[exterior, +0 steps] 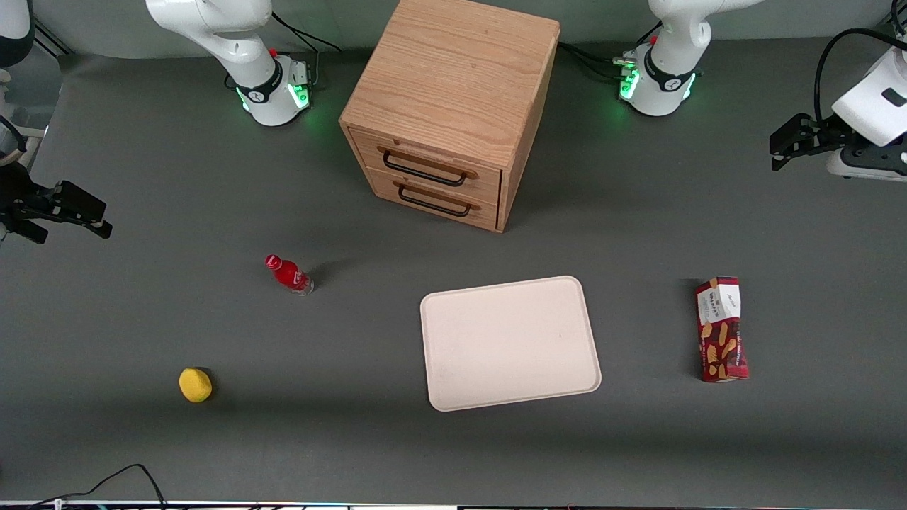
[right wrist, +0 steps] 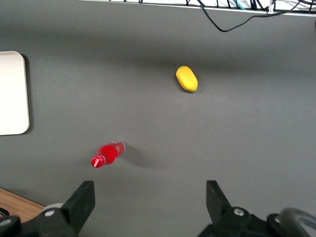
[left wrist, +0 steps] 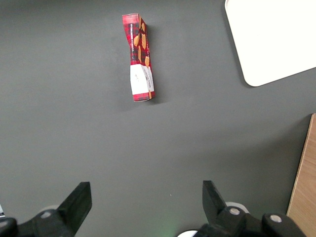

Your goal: Place red cookie box on tray

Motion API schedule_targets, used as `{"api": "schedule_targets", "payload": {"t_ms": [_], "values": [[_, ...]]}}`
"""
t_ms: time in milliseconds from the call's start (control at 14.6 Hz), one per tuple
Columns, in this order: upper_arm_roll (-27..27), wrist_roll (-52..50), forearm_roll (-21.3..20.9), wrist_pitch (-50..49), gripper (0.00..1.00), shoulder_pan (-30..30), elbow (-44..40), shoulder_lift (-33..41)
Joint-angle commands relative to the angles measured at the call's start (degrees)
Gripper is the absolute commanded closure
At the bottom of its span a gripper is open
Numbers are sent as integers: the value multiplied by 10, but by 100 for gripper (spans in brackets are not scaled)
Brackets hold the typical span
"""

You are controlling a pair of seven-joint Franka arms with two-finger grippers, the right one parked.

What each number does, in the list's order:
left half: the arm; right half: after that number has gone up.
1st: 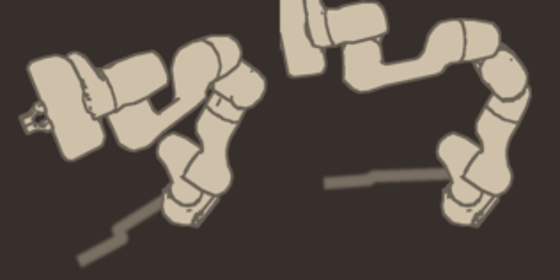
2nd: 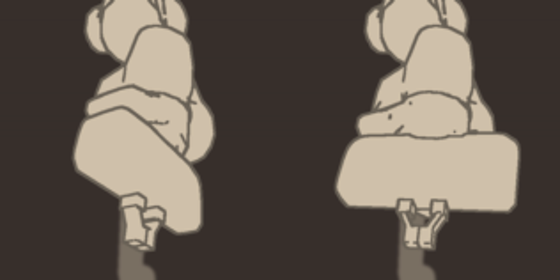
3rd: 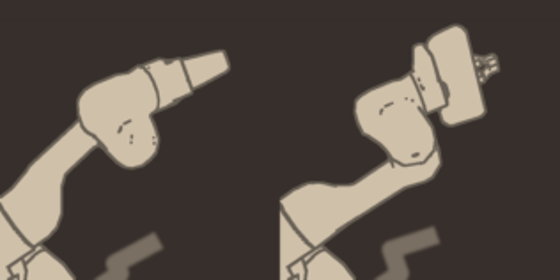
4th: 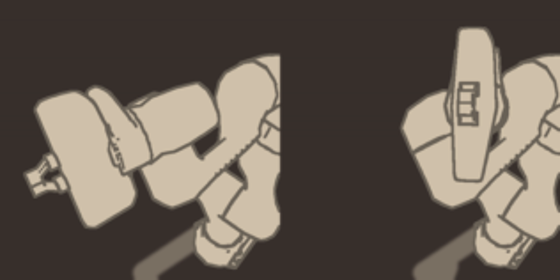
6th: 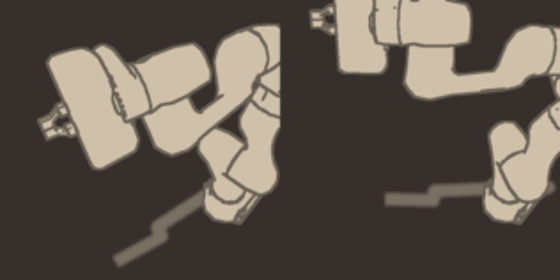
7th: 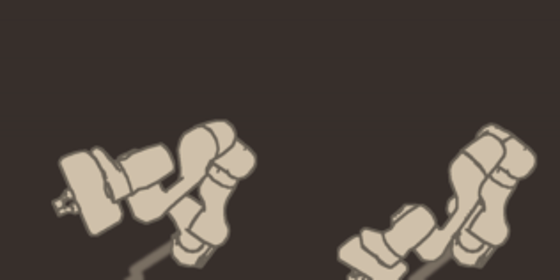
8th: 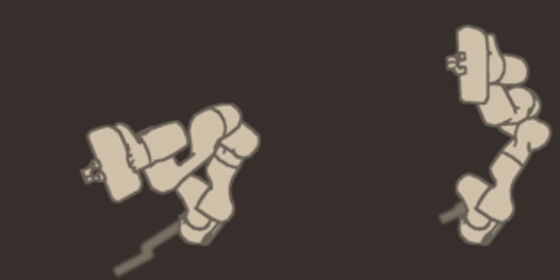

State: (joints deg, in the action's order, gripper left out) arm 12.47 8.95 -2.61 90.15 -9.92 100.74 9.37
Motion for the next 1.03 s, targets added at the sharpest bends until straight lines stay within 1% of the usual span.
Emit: {"api": "schedule_targets", "payload": {"t_ms": [0, 275, 480, 686, 961], "values": [[-3, 32, 9, 2, 0, -4, 4, 14], [-9, 36, 9, 11, 0, -5, -17, -27], [-9, 28, 8, 13, 0, -6, -77, -102], [-9, -8, 3, 23, 0, -7, -147, -203], [-9, -17, -9, 145, 0, -6, -160, -304]]}}
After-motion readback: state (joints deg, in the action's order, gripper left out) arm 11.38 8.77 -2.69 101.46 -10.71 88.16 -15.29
